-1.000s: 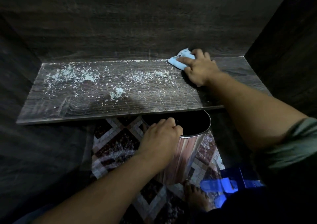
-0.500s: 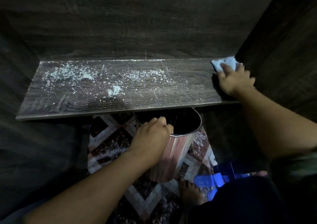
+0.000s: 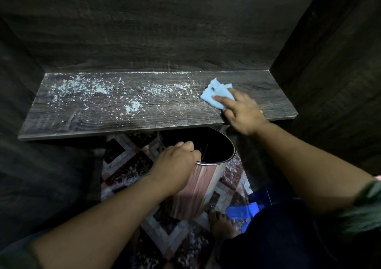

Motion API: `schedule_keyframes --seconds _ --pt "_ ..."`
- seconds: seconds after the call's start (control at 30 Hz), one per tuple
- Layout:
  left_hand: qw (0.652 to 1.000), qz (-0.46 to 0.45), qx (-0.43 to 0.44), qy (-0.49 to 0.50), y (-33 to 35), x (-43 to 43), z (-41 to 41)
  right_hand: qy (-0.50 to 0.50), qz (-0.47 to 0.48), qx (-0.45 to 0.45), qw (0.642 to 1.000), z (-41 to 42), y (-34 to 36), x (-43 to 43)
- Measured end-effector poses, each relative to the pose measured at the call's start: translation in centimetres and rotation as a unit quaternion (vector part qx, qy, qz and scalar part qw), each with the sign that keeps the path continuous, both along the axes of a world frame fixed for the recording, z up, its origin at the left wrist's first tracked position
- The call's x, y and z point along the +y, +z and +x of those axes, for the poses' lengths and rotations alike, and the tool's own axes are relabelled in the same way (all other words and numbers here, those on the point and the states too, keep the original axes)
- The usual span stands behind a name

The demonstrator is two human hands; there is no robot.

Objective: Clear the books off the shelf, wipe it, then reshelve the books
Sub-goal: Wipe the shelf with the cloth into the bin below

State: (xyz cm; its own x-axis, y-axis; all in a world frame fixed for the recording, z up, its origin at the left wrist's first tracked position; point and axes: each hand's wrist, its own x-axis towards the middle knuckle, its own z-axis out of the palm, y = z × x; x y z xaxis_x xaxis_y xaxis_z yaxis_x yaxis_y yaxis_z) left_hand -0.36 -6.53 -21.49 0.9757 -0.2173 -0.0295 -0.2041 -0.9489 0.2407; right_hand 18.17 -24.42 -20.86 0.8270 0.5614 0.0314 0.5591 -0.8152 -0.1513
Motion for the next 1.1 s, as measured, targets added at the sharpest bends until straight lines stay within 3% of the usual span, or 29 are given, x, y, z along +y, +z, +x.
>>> schedule_keyframes --seconds 0.3,0.4,0.5,0.57,0.7,0.9,1.0,1.1 --pt "0.999 -0.007 0.007 -0.041 0.2 0.7 -1.1 0.113 0.029 0.061 0.991 -4.7 1.8 -1.3" --pt "0.999 -0.016 -0.002 -0.042 0.1 0.9 -1.1 0.096 0.111 0.091 0.985 -4.3 3.3 -1.5" --pt "0.999 -0.013 -0.012 -0.039 0.0 0.9 -0.9 0.038 0.177 0.046 0.982 -2.2 3.2 -1.2" --pt "0.999 -0.015 -0.015 -0.038 -0.1 0.9 -0.8 -0.016 0.159 0.036 0.986 -0.6 2.5 -0.7" --pt "0.999 -0.016 -0.018 -0.036 -0.1 0.9 -0.6 -0.096 0.012 0.057 0.994 -0.6 0.7 0.9" --pt "1.0 -0.005 -0.015 -0.024 0.4 0.8 -0.8 0.064 0.061 0.074 0.993 -3.9 1.6 0.9" --pt "1.0 -0.005 -0.012 -0.021 0.6 0.9 -1.0 0.069 0.1 0.157 0.98 -5.0 2.8 0.0" --pt "1.0 -0.006 -0.013 -0.019 0.6 1.0 -1.0 0.0 0.224 0.259 0.939 -4.5 4.5 0.1"
